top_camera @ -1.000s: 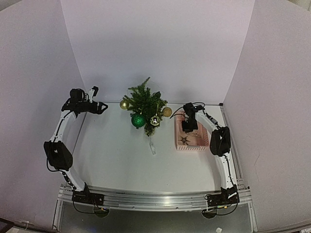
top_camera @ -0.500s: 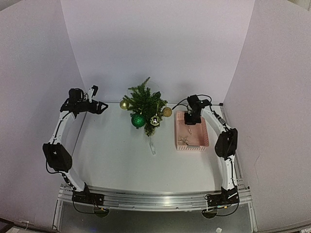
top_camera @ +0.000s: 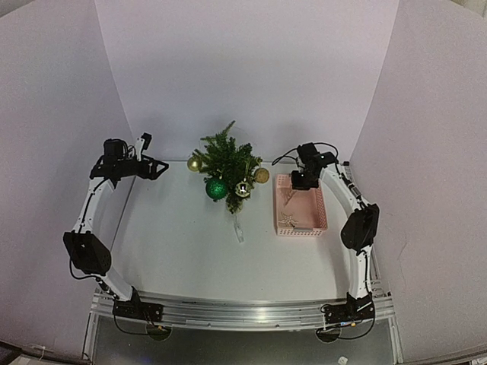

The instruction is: Decorate the small christmas tree

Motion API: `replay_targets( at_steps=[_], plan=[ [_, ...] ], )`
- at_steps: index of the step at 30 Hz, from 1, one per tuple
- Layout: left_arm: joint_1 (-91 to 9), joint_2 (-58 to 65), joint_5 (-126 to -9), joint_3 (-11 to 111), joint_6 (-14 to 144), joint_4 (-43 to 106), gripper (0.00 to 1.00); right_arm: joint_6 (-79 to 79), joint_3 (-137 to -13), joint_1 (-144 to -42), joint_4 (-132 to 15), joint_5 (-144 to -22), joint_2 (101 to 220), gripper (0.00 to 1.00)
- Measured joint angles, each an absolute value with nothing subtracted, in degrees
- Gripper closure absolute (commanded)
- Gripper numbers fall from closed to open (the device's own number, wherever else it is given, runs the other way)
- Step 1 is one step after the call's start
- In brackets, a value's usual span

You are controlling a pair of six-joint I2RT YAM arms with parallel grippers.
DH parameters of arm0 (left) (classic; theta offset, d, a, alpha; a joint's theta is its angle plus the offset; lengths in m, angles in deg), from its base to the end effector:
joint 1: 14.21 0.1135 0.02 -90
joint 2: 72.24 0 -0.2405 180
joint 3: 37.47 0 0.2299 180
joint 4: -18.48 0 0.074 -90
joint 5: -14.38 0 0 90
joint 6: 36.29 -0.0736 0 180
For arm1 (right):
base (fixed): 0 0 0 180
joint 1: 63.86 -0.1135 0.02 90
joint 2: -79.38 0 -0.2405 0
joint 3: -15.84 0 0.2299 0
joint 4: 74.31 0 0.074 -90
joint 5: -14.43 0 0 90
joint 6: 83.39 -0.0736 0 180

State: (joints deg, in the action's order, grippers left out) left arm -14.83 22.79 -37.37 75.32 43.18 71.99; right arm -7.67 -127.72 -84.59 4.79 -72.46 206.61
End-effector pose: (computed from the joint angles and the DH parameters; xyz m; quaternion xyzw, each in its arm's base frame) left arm 0.3665 -0.0495 0.3462 0.2304 0.8224 -0.2533 0.4543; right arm 0.4257 0.1568 0.2385 -0.0483 0.9704 0.0456 0.2323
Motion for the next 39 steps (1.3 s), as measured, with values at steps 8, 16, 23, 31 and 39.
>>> replay_targets(
  at_steps=[8,16,23,31,39],
  plan=[
    [-14.83,21.17,-34.66,74.70,43.18,71.97,0.01,-6.79,-127.57,-84.70,5.00,-71.89,201.97,1.00],
    [-14.93,18.69,-31.28,74.46,43.20,71.93,0.02,-4.62,-127.53,-84.79,5.46,-70.18,192.91,1.00],
    [-16.87,15.63,-28.93,74.34,43.18,70.83,0.03,-2.80,-129.75,-84.79,5.50,-72.34,183.60,1.00],
    [-21.61,13.37,-28.23,74.34,42.95,70.34,0.06,-2.21,-130.51,-84.79,2.62,-79.87,173.05,1.00],
    [-31.26,13.03,-39.12,76.19,31.57,68.43,0.05,-9.62,-125.97,-85.03,-8.27,-86.71,166.41,1.00]
  ],
)
